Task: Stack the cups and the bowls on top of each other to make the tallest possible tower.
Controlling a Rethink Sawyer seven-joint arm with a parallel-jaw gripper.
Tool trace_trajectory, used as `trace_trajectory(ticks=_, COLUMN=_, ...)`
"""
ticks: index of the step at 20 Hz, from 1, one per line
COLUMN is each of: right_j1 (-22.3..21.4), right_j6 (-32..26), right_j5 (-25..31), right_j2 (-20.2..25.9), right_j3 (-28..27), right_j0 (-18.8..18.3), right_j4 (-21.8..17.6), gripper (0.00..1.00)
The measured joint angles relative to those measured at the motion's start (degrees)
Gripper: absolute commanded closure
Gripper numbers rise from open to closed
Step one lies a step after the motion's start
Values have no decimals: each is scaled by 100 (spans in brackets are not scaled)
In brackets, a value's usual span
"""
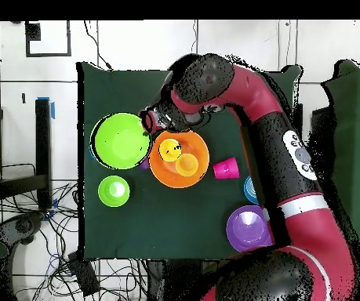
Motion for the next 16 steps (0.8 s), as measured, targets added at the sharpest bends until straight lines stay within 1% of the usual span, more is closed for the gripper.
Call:
trace_trajectory(ticks=4, right_j1=101, right_j6=0, right_j5=119, right_j2=78, right_j3=-68, right_j0=-33, right_j4=-160, gripper=100)
trace_trajectory(ticks=11, right_j1=356, right_j6=0, right_j5=357, right_j2=170, right_j3=-377, right_j0=-197, right_j4=-563, gripper=100)
trace_trajectory(ticks=16, right_j1=456, right_j6=-16, right_j5=492, right_j2=222, right_j3=-514, right_j0=-333, right_j4=-732, gripper=100)
